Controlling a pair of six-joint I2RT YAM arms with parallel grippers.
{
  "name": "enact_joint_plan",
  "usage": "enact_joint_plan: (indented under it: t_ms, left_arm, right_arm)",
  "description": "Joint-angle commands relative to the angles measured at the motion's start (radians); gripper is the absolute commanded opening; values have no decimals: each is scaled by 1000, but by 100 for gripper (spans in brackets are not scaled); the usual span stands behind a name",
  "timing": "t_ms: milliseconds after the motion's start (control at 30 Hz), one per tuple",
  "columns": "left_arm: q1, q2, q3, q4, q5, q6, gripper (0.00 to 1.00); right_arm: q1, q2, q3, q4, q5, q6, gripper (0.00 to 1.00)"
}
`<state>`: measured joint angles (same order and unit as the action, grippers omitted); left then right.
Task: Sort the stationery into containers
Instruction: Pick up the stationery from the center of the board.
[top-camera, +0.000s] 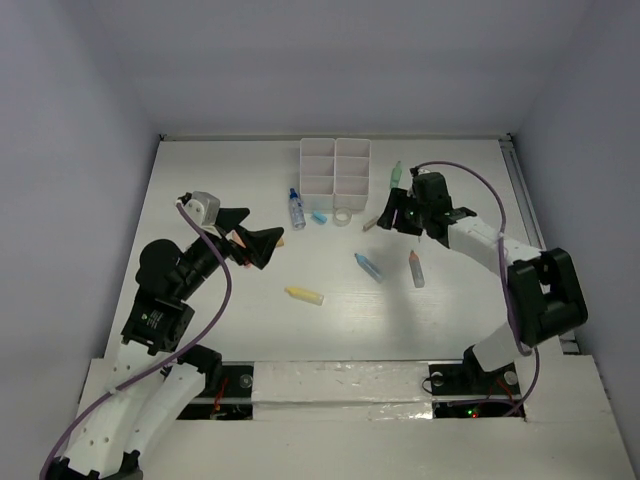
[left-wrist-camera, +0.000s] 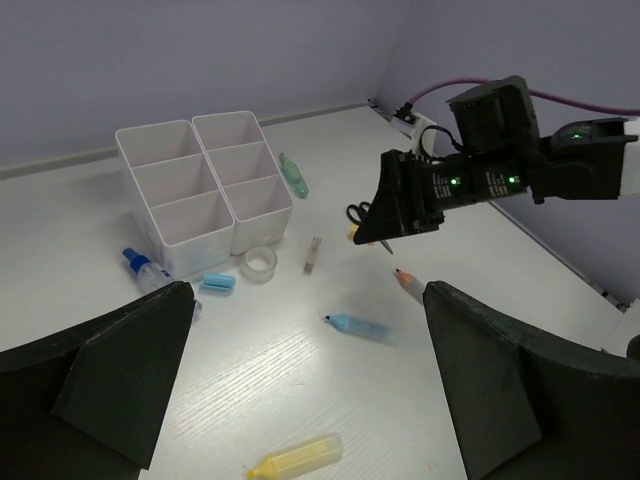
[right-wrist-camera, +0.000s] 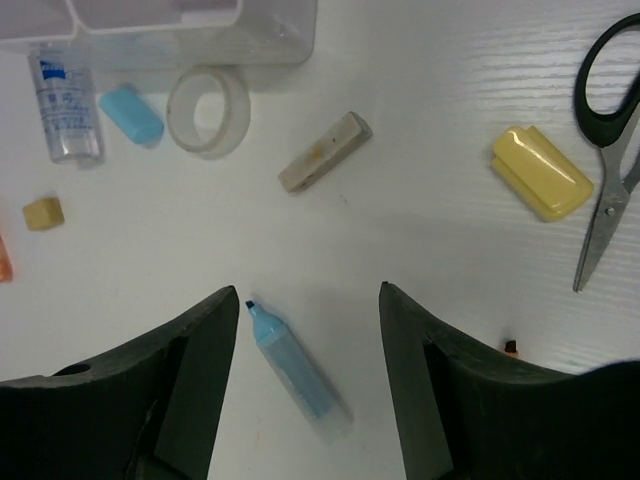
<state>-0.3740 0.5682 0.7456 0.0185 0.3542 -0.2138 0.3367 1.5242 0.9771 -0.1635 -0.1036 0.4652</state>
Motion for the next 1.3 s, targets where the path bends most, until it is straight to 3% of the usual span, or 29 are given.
enact_joint_plan:
  t_ms: [0, 200, 333, 467, 633, 733, 767, 833, 867, 900, 1000, 1067, 1267]
  left_arm:
    - [-5, -5, 8, 34, 3, 10, 99]
    - [-5, -4, 6, 40, 9, 10, 99]
    - [-14, -5, 5, 41, 12, 8, 99]
    - [-14, -4, 5, 41, 12, 10, 99]
    - [-14, 2, 6, 41, 14, 10, 99]
    - [-14, 1, 5, 41, 14, 10, 99]
    - [-14, 1, 6, 41, 14, 10, 99]
    - [-14, 1, 6, 40, 14, 10, 99]
    - [-14, 1, 5, 41, 14, 8, 99]
    - [-14, 2, 5, 41, 14, 10, 99]
    - [-14, 4, 5, 43, 17, 8, 99]
    - [-14, 4, 5, 43, 17, 7, 99]
    - [-14, 4, 5, 44, 14, 8, 99]
  right_arm:
    - [10, 63, 69, 96, 42, 41, 61]
    - [10, 209, 152, 142, 65, 70, 52]
    - [10, 295, 216, 127, 76, 67, 53]
    - [10, 353, 236, 137, 77, 81, 61]
    - [19, 415, 271, 118, 79, 82, 57]
    - [19, 427, 276, 113, 85, 81, 49]
    - [19, 432, 275, 111, 87, 81, 41]
    - [19, 436, 272, 107, 85, 82, 38]
    - [19, 433, 265, 108, 82, 88, 26]
    - [19, 429, 259, 110, 82, 90, 20]
    - [19, 403, 241, 127, 90, 93, 15]
    - [19, 390, 241, 121, 93, 87, 3]
    - [19, 286, 190, 191, 93, 67, 0]
